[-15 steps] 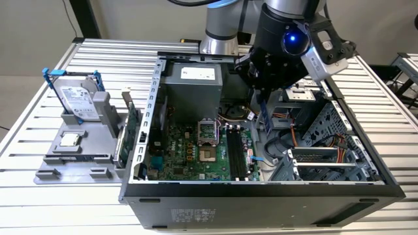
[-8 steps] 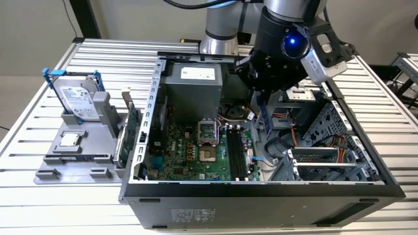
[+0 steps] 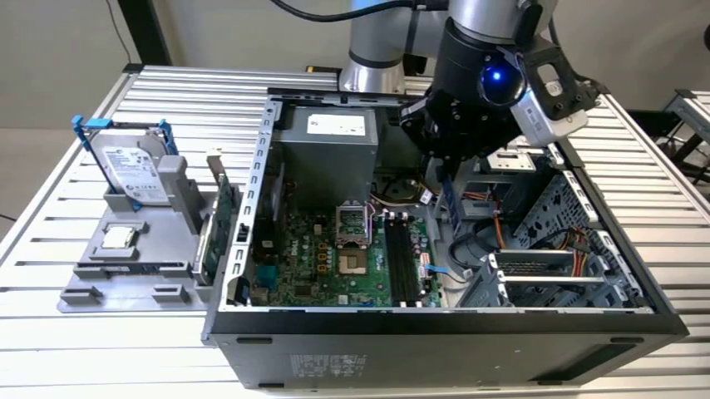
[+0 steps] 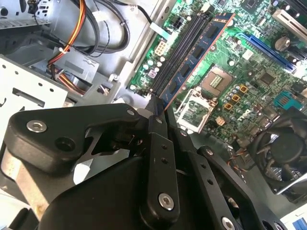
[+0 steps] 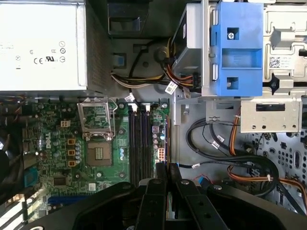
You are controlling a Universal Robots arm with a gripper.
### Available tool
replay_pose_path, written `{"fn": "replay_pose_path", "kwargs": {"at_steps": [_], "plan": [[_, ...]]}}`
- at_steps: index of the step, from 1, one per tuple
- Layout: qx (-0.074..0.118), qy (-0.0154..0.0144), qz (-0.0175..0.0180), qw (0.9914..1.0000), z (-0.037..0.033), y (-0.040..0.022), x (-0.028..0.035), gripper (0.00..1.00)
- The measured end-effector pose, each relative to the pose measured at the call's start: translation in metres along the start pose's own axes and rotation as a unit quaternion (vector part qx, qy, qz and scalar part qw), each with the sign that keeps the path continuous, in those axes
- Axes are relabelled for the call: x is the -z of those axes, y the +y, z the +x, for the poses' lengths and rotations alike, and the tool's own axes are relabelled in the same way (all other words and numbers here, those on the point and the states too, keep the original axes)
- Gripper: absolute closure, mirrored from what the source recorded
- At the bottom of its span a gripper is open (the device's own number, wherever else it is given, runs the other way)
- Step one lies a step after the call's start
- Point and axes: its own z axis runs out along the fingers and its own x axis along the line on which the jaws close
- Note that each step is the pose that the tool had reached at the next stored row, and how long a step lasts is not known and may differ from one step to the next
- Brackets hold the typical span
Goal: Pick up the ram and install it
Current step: 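Insert the ram into the slot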
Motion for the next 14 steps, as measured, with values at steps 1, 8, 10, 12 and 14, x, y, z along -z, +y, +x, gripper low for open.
{"fn": "replay_pose_path", "kwargs": {"at_steps": [1,8,10,12,14], "plan": [[0.0,0.0,0.0,1.0,0.0,0.0,-0.0005,1.0],[0.0,0.0,0.0,1.0,0.0,-0.0001,-0.0037,1.0],[0.0,0.0,0.0,1.0,0.0001,-0.0001,-0.0045,1.0],[0.0,0.0,0.0,1.0,0.0001,-0.0002,-0.0052,1.0],[0.0,0.0,0.0001,1.0,0.0001,-0.0002,-0.0058,1.0]]}}
